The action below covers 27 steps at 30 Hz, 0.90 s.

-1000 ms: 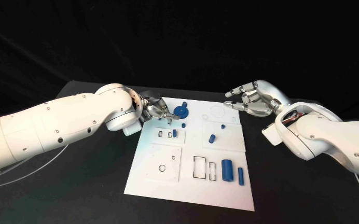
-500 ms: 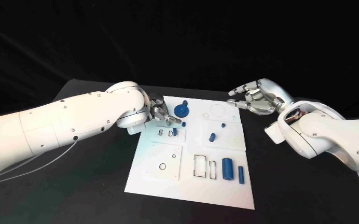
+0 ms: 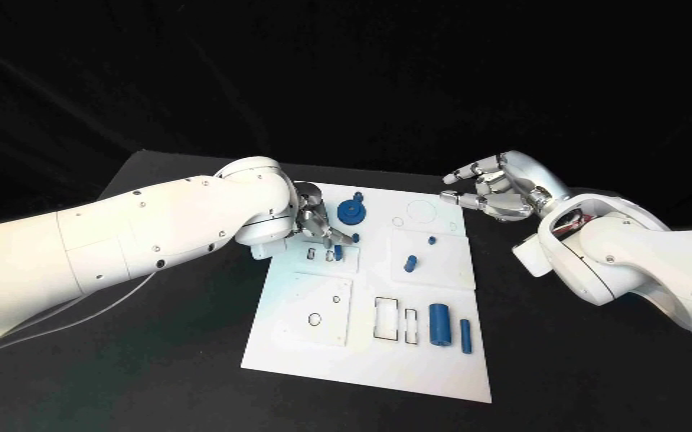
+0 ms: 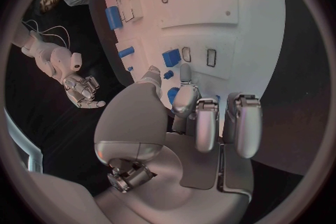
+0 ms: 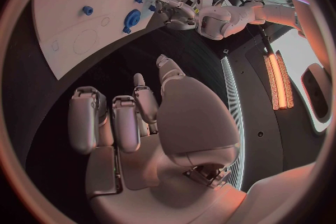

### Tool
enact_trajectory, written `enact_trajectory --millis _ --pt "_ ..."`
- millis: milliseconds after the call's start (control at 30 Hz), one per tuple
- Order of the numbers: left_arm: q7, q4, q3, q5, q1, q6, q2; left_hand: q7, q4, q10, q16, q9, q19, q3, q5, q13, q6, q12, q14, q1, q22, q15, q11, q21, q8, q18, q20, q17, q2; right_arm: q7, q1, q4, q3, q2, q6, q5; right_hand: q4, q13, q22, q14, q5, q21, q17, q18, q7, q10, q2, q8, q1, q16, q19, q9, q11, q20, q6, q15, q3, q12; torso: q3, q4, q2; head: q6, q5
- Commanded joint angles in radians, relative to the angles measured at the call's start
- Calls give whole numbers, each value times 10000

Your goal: Assemble the parts on the task board

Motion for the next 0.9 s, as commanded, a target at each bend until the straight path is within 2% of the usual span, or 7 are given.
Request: enact_trajectory --millis 33,367,900 --pt "-263 -53 -13 -49 30 314 116 20 -4 50 24 39 1054 -71 -50 15 -82 38 1069 -36 2630 -60 -20 62 53 -117 -47 2631 77 -21 -1 -9 2 19 154 -50 -2 -12 987 577 37 -30 600 34 15 11 23 41 -19 -55 -6 13 -57 -32 69 -75 -77 -7 -1 9 -8 -11 0" --pt "-277 -127 -34 -40 28 382 199 16 -9 58 24 98 1054 -96 -49 41 -95 58 1069 19 2630 -62 -23 62 72 -117 -46 2631 125 -45 -2 -33 2 61 185 -51 2 -10 989 577 45 -28 603 34 14 13 26 42 -24 -54 -3 13 -57 -33 69 -76 -81 -5 8 0 -5 -13 40" --pt "-296 -188 -39 31 28 613 263 1 -30 69 24 346 1054 -162 -48 108 -150 102 1069 341 2630 -71 -36 62 147 -117 -49 2631 274 -84 -2 -28 2 71 205 -58 4 -9 989 578 80 -32 604 34 11 17 45 47 -18 -55 -2 15 -62 -35 72 -78 -84 -3 2 -3 2 -56 39"
